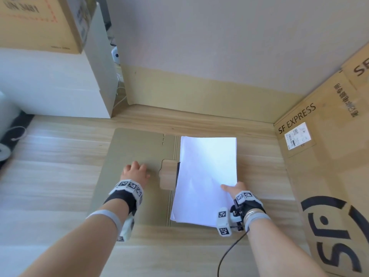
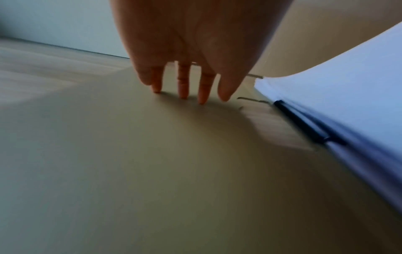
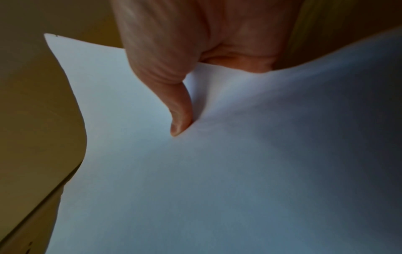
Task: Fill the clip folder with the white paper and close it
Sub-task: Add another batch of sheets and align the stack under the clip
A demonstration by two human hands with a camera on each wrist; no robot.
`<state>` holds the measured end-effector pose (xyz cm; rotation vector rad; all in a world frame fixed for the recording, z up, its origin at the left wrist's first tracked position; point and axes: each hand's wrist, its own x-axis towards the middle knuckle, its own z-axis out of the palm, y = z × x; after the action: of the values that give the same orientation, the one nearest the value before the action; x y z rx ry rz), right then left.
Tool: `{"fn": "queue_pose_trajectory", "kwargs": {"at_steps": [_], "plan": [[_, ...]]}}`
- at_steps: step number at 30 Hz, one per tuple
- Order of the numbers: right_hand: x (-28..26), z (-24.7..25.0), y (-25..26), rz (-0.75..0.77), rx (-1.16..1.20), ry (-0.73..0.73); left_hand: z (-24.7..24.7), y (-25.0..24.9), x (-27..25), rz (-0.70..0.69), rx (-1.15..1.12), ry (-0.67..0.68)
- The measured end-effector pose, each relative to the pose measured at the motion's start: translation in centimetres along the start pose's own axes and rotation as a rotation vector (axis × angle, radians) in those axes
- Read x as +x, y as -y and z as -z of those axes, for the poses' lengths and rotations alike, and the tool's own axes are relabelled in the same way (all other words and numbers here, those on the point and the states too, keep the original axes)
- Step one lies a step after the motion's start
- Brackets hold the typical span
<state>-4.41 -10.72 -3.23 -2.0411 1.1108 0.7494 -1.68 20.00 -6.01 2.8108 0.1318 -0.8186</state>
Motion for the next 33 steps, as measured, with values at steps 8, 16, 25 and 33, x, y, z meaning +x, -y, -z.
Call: {"fn": "queue_pose_trajectory", "kwargs": {"at_steps": [8,16,25,33], "plan": [[1.3,1.7,-0.3,0.008,-0.036,-0.043,-0.6,-9.4,1.1,-0.005,-0.212,0.198],[2.1,1.9,0.0,0.052,-0.048,-0.028,-2.0,-11.6,2.7,0.101,-0.058,0.182],[2.4,1.9,-0.1,0.056,-0.092,-0.016,-2.8,-12.3,2.6,0.093,-0.038,0.033],[2.6,1.8,-0.1,0.052,-0.087,-0.008,-3.2,-11.7,3.0,-0.028,-0.05,-0.033]]}}
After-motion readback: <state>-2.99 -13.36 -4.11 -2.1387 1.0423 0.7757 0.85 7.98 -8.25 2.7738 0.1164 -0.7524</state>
